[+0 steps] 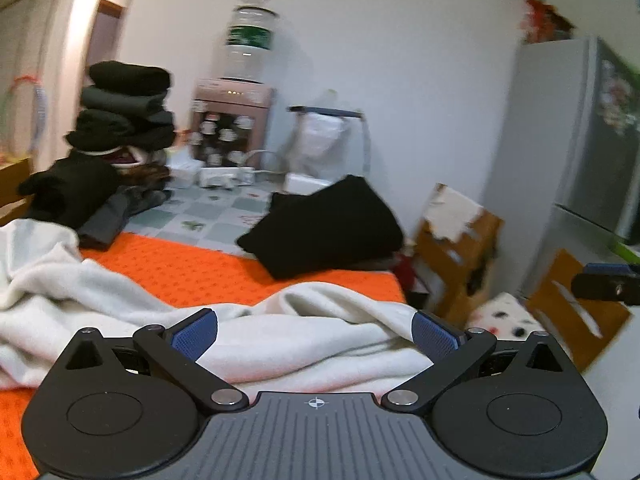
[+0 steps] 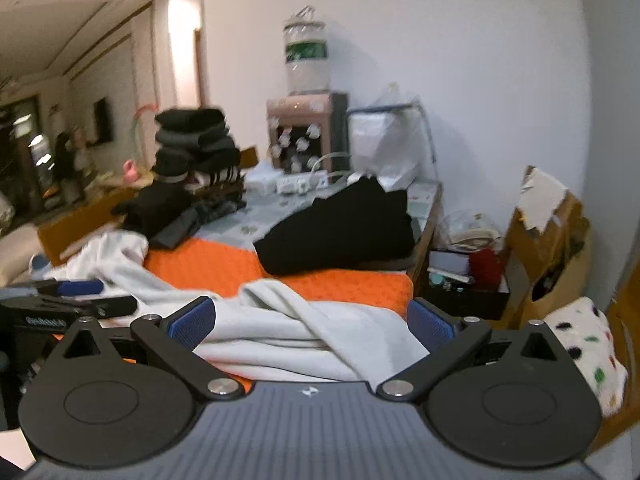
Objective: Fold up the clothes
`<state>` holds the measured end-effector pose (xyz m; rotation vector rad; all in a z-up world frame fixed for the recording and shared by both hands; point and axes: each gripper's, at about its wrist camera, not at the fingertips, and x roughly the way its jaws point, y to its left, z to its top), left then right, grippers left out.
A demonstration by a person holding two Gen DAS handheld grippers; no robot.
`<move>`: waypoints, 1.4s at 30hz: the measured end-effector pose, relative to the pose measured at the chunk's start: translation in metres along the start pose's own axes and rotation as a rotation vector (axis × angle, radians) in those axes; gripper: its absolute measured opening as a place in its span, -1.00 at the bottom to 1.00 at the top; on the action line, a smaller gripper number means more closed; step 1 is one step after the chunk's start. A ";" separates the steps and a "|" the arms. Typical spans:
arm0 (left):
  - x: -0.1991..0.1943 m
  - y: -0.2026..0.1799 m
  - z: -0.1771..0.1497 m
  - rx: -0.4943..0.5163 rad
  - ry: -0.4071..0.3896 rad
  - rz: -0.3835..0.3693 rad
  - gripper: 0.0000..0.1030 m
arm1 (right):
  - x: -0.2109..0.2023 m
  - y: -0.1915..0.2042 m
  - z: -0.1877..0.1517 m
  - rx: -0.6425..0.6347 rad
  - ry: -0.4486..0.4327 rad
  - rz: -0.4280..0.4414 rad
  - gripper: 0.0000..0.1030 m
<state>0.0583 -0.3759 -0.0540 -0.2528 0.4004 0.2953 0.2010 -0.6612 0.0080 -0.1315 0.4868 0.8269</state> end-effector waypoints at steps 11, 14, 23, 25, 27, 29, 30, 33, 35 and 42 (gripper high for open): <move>0.027 -0.075 0.009 -0.086 -0.001 0.210 1.00 | 0.095 -0.111 -0.012 -0.331 0.167 0.207 0.76; 0.027 -0.100 0.012 -0.078 -0.028 0.255 1.00 | 0.118 -0.133 -0.022 -0.436 0.180 0.276 0.71; 0.040 -0.204 0.001 -0.142 -0.057 0.548 1.00 | 0.188 -0.193 -0.050 -0.721 0.154 0.509 0.58; 0.044 -0.228 -0.002 -0.209 -0.059 0.631 1.00 | 0.201 -0.203 -0.057 -0.787 0.142 0.569 0.58; 0.047 -0.252 -0.006 -0.268 -0.063 0.700 1.00 | 0.210 -0.208 -0.065 -0.870 0.119 0.663 0.57; 0.051 -0.275 -0.010 -0.324 -0.068 0.761 1.00 | 0.217 -0.210 -0.072 -0.907 0.099 0.745 0.57; 0.052 -0.287 -0.012 -0.352 -0.071 0.791 1.00 | 0.220 -0.211 -0.075 -0.921 0.092 0.776 0.57; 0.054 -0.319 -0.018 -0.381 -0.052 0.862 1.00 | 0.222 -0.205 -0.089 -0.972 0.048 0.842 0.57; 0.052 -0.338 -0.022 -0.387 -0.037 0.901 1.00 | 0.220 -0.199 -0.098 -1.004 0.018 0.873 0.57; 0.044 -0.365 -0.029 -0.407 -0.029 0.996 1.00 | 0.216 -0.185 -0.114 -1.062 -0.074 0.899 0.39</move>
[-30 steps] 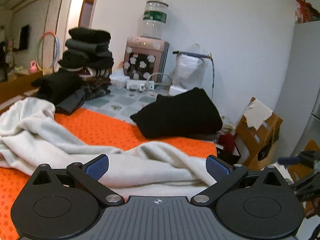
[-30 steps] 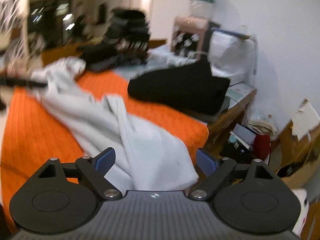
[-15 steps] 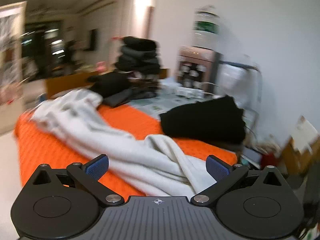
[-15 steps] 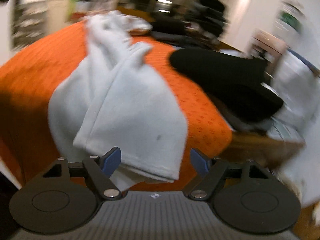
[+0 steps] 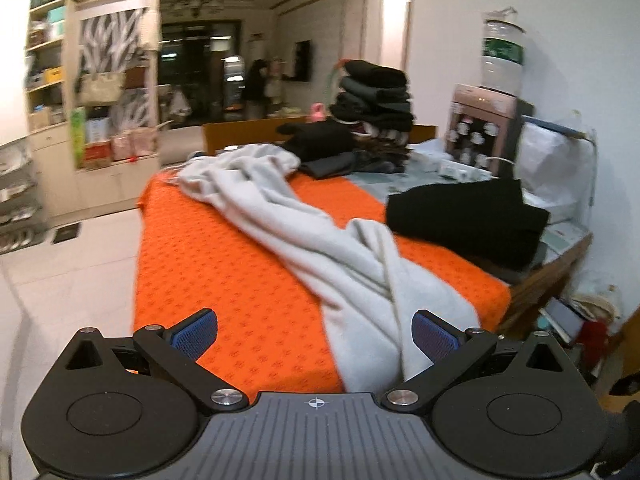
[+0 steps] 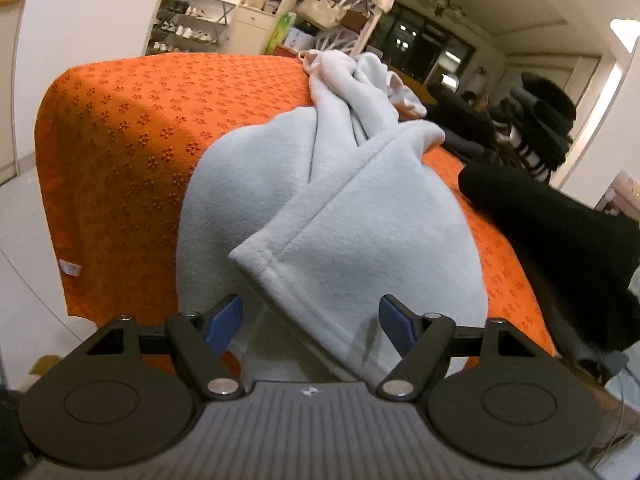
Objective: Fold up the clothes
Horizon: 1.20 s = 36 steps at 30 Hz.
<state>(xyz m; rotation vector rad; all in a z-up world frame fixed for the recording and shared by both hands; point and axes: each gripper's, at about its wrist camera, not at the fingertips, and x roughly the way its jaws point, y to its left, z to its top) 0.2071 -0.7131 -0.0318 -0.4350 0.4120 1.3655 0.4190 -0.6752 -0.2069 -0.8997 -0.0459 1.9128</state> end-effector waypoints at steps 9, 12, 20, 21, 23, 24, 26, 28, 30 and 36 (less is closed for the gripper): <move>-0.029 -0.003 -0.015 -0.025 -0.007 0.111 1.00 | -0.022 -0.027 0.010 0.036 -0.132 -0.031 -0.47; -0.025 -0.008 -0.019 -0.010 -0.005 0.089 1.00 | -0.023 -0.036 0.014 0.041 -0.135 -0.026 -0.47; -0.013 -0.030 -0.018 0.070 -0.002 0.016 0.99 | -0.057 -0.086 0.052 0.246 -0.144 0.155 -0.90; -0.015 -0.032 -0.015 0.071 -0.015 0.000 0.99 | -0.072 -0.098 0.060 0.285 -0.173 0.159 -0.90; -0.020 -0.036 -0.009 0.075 -0.040 -0.030 0.99 | -0.106 -0.123 0.078 0.356 -0.236 0.168 -0.90; -0.023 -0.038 -0.006 0.076 -0.052 -0.046 0.99 | -0.123 -0.135 0.088 0.386 -0.271 0.173 -0.90; -0.028 -0.043 0.001 0.080 -0.077 -0.077 0.99 | -0.159 -0.160 0.108 0.445 -0.341 0.182 -0.90; -0.033 -0.047 0.007 0.083 -0.101 -0.108 0.99 | -0.187 -0.173 0.126 0.461 -0.399 0.188 -0.90; -0.038 -0.052 0.013 0.086 -0.126 -0.139 0.99 | -0.216 -0.183 0.143 0.467 -0.454 0.195 -0.90; -0.068 -0.076 0.031 0.105 -0.219 -0.187 0.97 | -0.255 -0.179 0.166 0.453 -0.476 0.243 -0.90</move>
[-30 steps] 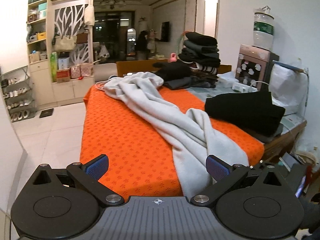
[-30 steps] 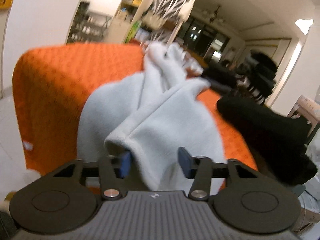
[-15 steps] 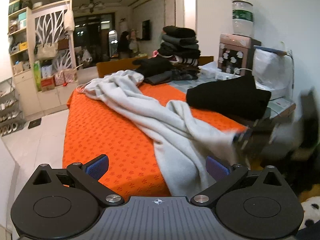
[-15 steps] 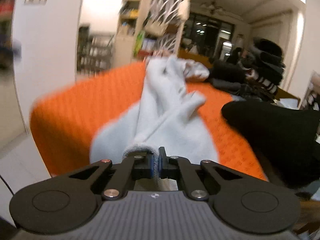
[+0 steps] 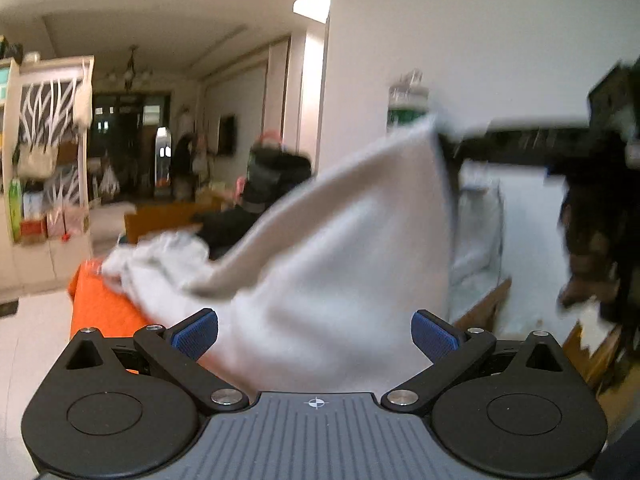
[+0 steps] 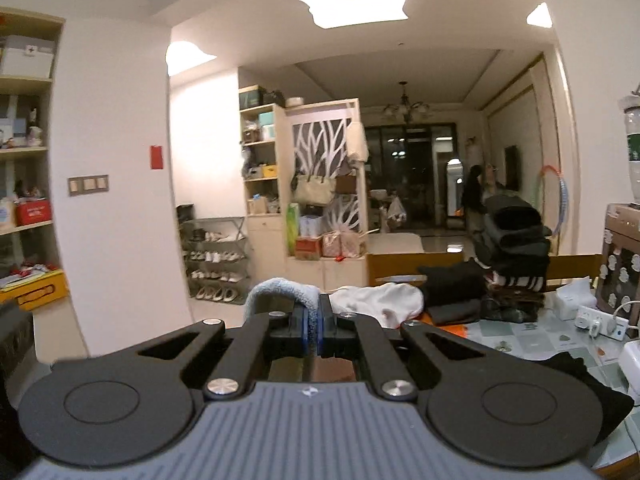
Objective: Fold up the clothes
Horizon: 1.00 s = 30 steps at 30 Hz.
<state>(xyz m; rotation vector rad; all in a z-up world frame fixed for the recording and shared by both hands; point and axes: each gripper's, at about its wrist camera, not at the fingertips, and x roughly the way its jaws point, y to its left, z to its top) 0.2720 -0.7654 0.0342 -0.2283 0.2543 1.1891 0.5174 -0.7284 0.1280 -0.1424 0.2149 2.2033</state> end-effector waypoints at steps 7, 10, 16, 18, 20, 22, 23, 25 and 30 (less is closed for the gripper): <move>-0.013 -0.034 0.014 0.038 -0.039 0.001 0.77 | 0.004 0.023 -0.015 0.006 0.086 0.012 -0.90; 0.000 -0.042 0.009 0.031 0.003 0.019 0.58 | 0.008 0.034 -0.019 0.013 0.097 0.026 -0.90; 0.025 -0.035 -0.006 0.030 0.057 0.209 -0.32 | 0.009 0.051 -0.019 -0.010 0.084 0.038 -0.90; 0.021 -0.025 -0.010 -0.006 0.052 0.261 -0.74 | 0.008 0.053 -0.020 -0.021 0.080 0.028 -0.90; 0.017 -0.015 -0.012 -0.040 0.042 0.310 -0.87 | 0.008 0.054 -0.024 -0.035 0.082 0.004 -0.90; 0.008 -0.011 -0.009 -0.064 0.006 0.333 -0.88 | 0.010 0.053 -0.032 -0.037 0.090 -0.020 -0.90; 0.004 -0.010 -0.006 -0.073 -0.011 0.343 -0.88 | 0.011 0.052 -0.037 -0.038 0.094 -0.033 -0.90; -0.003 -0.012 0.000 -0.069 -0.034 0.349 -0.88 | 0.015 0.051 -0.050 -0.032 0.113 -0.041 -0.88; -0.011 -0.019 0.011 -0.037 -0.061 0.345 -0.88 | 0.025 0.051 -0.085 -0.017 0.164 -0.056 -0.55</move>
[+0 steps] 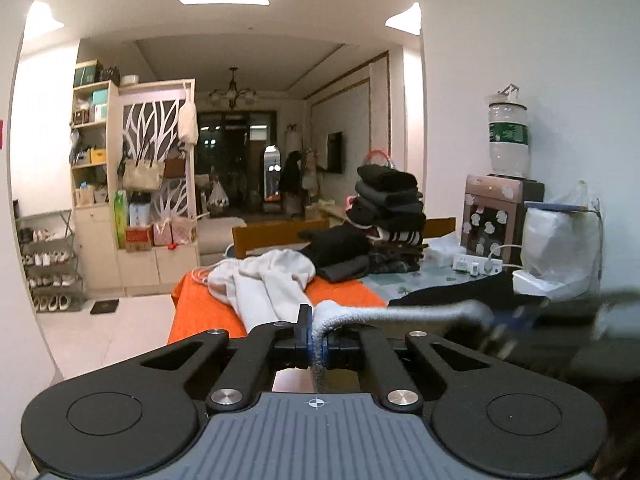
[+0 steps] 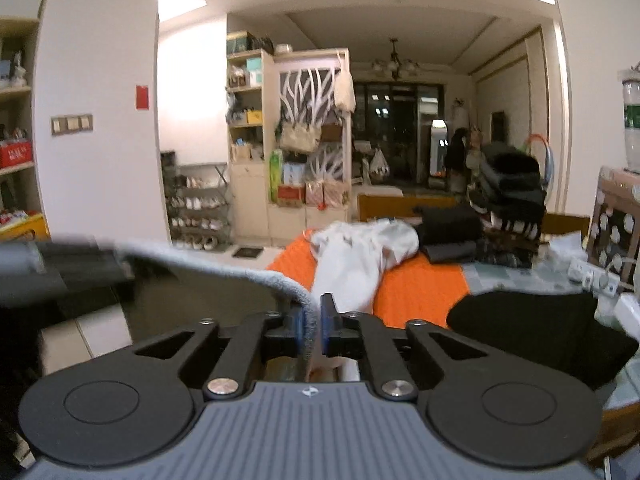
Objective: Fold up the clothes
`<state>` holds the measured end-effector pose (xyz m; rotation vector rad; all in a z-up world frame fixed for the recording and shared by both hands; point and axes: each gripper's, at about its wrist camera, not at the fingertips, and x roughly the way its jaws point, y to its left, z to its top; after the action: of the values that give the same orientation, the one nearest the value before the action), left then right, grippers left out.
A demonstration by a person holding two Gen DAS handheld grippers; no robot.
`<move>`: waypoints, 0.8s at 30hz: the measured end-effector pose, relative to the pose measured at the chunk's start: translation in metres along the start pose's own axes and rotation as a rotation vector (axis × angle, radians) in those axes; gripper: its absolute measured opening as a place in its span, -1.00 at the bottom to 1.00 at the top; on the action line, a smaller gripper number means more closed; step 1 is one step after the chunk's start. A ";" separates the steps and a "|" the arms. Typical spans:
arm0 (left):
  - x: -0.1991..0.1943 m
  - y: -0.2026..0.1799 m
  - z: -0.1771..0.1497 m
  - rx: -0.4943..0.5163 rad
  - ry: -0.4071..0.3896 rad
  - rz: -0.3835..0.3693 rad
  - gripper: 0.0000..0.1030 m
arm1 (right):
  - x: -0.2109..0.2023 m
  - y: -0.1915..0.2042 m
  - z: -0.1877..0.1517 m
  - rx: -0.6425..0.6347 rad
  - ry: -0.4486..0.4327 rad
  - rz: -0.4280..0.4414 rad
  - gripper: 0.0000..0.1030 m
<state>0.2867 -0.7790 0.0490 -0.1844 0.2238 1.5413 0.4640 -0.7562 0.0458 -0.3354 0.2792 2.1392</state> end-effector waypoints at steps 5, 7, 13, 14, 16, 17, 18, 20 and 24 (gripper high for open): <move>-0.005 -0.003 0.005 0.024 -0.011 0.004 -0.88 | 0.013 0.000 -0.029 0.019 0.049 0.031 -0.04; -0.006 -0.002 0.007 0.026 -0.008 0.009 -0.88 | 0.017 0.000 -0.039 0.037 0.068 0.058 0.08; -0.009 0.002 0.010 0.025 0.000 0.021 -0.88 | 0.028 -0.001 -0.067 0.082 0.115 0.137 0.13; -0.009 0.003 0.011 0.029 0.002 0.020 -0.88 | 0.028 0.000 -0.069 0.080 0.114 0.147 0.13; -0.009 0.002 0.012 0.038 0.007 0.019 -0.88 | 0.029 0.001 -0.068 0.061 0.107 0.162 -0.40; -0.009 0.002 0.011 0.044 0.013 0.019 -0.88 | 0.029 -0.001 -0.066 0.056 0.104 0.153 -0.73; -0.009 0.002 0.010 0.051 0.021 0.018 -0.88 | 0.028 -0.002 -0.063 0.052 0.101 0.139 -0.89; -0.010 0.005 0.007 0.073 0.041 0.017 -0.88 | 0.017 -0.012 -0.052 0.058 0.056 0.087 -0.89; -0.011 0.010 -0.006 0.128 0.082 0.001 -0.87 | -0.010 -0.023 -0.021 0.039 -0.049 0.016 -0.89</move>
<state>0.2766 -0.7915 0.0462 -0.1471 0.3863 1.5163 0.4913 -0.7584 0.0279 -0.2589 0.2963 2.1512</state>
